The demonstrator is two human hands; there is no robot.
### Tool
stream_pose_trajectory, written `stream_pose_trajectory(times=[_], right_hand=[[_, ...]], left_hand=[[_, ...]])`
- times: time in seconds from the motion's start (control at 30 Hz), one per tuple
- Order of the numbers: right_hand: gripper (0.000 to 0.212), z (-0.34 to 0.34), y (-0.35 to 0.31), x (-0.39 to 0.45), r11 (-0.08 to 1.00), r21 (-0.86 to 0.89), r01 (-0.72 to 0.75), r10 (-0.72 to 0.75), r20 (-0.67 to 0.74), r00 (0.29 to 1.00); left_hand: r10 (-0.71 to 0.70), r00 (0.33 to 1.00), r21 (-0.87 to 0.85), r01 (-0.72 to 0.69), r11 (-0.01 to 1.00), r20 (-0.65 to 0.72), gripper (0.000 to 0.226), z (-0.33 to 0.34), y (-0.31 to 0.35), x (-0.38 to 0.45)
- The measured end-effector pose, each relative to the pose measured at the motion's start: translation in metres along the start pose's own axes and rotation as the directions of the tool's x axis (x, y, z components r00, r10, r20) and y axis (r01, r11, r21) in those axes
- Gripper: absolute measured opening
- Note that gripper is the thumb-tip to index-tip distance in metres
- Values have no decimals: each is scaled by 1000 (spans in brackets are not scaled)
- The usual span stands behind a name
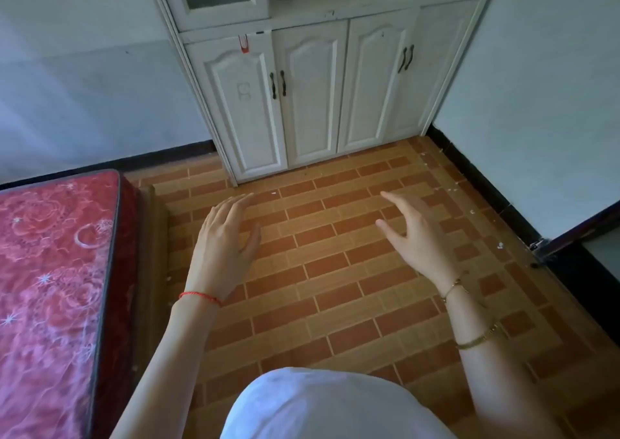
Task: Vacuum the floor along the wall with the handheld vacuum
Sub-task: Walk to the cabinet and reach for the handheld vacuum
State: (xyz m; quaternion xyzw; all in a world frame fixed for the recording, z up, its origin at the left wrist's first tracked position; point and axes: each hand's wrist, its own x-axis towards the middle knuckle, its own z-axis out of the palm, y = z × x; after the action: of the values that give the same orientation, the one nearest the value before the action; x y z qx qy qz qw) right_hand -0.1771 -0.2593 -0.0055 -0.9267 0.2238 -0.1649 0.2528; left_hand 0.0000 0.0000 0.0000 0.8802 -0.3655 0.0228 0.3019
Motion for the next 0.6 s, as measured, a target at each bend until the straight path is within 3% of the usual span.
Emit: stream_pose_trajectory(times=[0.6], right_hand=[[52,-3,81,45,994,-14,-106,106,34,994]], left_hand=[[-32,998,-40,34,999,55,47,63,28,72]])
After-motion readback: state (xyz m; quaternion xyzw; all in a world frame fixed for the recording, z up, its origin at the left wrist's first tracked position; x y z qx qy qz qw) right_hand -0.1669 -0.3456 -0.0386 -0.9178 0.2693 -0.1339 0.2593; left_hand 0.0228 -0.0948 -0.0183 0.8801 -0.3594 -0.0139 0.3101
